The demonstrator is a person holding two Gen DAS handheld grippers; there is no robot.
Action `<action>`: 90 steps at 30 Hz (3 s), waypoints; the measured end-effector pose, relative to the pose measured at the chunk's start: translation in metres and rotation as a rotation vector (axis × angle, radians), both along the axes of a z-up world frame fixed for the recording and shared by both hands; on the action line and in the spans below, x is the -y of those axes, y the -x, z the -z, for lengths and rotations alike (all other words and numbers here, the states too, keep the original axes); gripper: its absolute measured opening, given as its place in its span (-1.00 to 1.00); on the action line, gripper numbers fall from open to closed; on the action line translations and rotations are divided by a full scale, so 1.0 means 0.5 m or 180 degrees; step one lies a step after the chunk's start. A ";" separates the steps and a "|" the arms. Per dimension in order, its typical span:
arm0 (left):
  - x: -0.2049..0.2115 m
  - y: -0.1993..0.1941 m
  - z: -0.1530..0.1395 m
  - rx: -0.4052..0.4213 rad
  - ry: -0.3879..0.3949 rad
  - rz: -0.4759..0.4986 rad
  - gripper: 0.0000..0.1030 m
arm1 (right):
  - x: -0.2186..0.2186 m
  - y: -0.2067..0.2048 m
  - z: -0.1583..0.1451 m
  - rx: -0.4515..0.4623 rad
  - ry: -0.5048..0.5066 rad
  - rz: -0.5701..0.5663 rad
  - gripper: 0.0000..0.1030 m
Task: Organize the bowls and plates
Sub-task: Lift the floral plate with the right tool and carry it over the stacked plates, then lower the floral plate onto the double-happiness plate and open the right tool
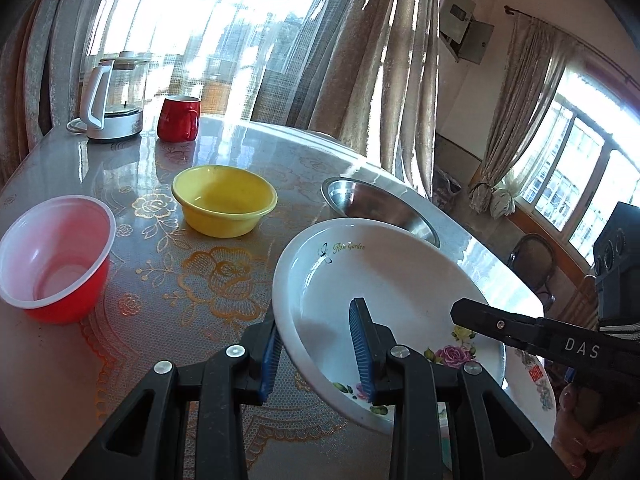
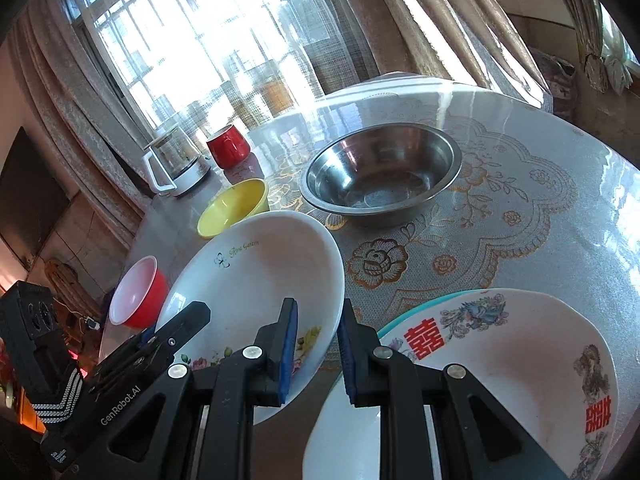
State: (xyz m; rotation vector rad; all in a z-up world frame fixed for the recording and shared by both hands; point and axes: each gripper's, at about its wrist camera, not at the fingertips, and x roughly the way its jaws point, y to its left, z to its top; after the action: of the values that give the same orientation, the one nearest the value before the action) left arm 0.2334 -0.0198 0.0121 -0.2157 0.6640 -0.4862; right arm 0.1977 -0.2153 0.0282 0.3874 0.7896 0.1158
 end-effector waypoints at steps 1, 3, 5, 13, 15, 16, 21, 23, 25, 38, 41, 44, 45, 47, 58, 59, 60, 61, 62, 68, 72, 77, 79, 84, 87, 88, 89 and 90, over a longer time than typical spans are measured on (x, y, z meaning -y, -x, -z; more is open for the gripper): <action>0.004 0.002 -0.002 0.0015 -0.0006 0.0020 -0.39 | 0.004 0.006 0.000 -0.0004 -0.0020 0.0020 -0.59; 0.011 0.009 -0.003 0.0046 -0.0010 0.0063 -0.39 | 0.013 0.017 -0.001 -0.0004 -0.0041 0.0050 -0.59; 0.017 0.017 -0.006 0.0073 0.0010 0.0110 -0.39 | 0.021 0.030 -0.002 0.0005 -0.0059 0.0082 -0.59; 0.055 0.055 -0.015 0.0169 0.0014 0.0310 -0.39 | 0.061 0.083 -0.012 0.0032 -0.0116 0.0216 -0.59; 0.067 0.063 -0.015 0.0179 0.0000 0.0366 -0.39 | 0.072 0.098 -0.012 0.0041 -0.0126 0.0254 -0.59; 0.073 0.066 -0.016 0.0187 -0.0005 0.0397 -0.39 | 0.077 0.105 -0.012 0.0043 -0.0130 0.0275 -0.59; 0.103 0.093 -0.020 0.0221 -0.0005 0.0553 -0.39 | 0.106 0.142 -0.005 0.0008 -0.0178 0.0373 -0.59; 0.117 0.105 -0.021 0.0249 -0.0041 0.0632 -0.39 | 0.117 0.156 -0.002 -0.0006 -0.0188 0.0418 -0.59; 0.132 0.117 -0.018 0.0277 -0.0103 0.0702 -0.39 | 0.127 0.171 0.000 -0.0001 -0.0185 0.0463 -0.59; 0.206 0.156 -0.004 0.0262 -0.0217 0.1012 -0.38 | 0.185 0.240 0.030 -0.0103 -0.0263 0.0689 -0.59; 0.217 0.158 -0.001 0.0211 -0.0206 0.1027 -0.38 | 0.194 0.248 0.035 -0.0136 -0.0274 0.0724 -0.59; 0.230 0.159 0.001 0.0166 -0.0230 0.1050 -0.38 | 0.200 0.252 0.038 -0.0179 -0.0239 0.0773 -0.60; 0.234 0.159 0.003 0.0139 -0.0238 0.1062 -0.38 | 0.202 0.253 0.040 -0.0201 -0.0229 0.0782 -0.60; 0.242 0.157 0.007 0.0085 -0.0270 0.1082 -0.38 | 0.207 0.252 0.043 -0.0246 -0.0228 0.0812 -0.60; 0.257 0.158 0.026 -0.0090 -0.0383 0.1176 -0.24 | 0.217 0.251 0.053 -0.0415 -0.0207 0.0859 -0.60; 0.258 0.159 0.026 -0.0088 -0.0391 0.1182 -0.22 | 0.216 0.249 0.053 -0.0431 -0.0199 0.0858 -0.60; 0.258 0.160 0.026 -0.0084 -0.0393 0.1198 -0.19 | 0.215 0.246 0.053 -0.0444 -0.0184 0.0859 -0.59; 0.259 0.162 0.026 -0.0073 -0.0399 0.1214 -0.12 | 0.215 0.243 0.053 -0.0458 -0.0170 0.0865 -0.59; 0.259 0.163 0.026 -0.0062 -0.0405 0.1225 -0.07 | 0.214 0.240 0.052 -0.0469 -0.0162 0.0870 -0.59; 0.245 0.165 0.023 -0.0092 -0.0290 0.1315 0.22 | 0.215 0.229 0.058 -0.0537 -0.0172 0.0837 -0.60; 0.235 0.162 0.018 -0.0121 -0.0188 0.1315 0.28 | 0.214 0.220 0.061 -0.0568 -0.0152 0.0801 -0.61; 0.225 0.159 0.015 -0.0134 -0.0150 0.1284 0.17 | 0.211 0.211 0.066 -0.0570 -0.0077 0.0763 -0.72; 0.218 0.151 0.015 -0.0201 -0.0122 0.1278 0.07 | 0.211 0.211 0.068 -0.0576 -0.0061 0.0744 -0.76; 0.216 0.147 0.008 -0.0226 -0.0242 0.1207 -0.15 | 0.208 0.210 0.068 -0.0603 0.0005 0.0687 -0.78; 0.217 0.155 0.007 -0.0161 -0.0377 0.1168 -0.20 | 0.203 0.206 0.068 -0.0636 0.0065 0.0650 -0.77; 0.217 0.157 0.007 -0.0144 -0.0430 0.1141 -0.26 | 0.201 0.205 0.067 -0.0646 0.0093 0.0638 -0.77; 0.217 0.158 0.006 -0.0131 -0.0468 0.1127 -0.30 | 0.200 0.203 0.066 -0.0657 0.0122 0.0624 -0.77; 0.216 0.158 0.006 -0.0120 -0.0491 0.1124 -0.31 | 0.197 0.200 0.065 -0.0669 0.0150 0.0615 -0.76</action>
State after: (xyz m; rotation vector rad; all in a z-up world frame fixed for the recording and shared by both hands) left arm 0.1545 -0.1278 0.0094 0.0406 0.7772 -0.7669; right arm 0.0978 -0.3139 -0.0045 0.4336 0.9556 -0.1262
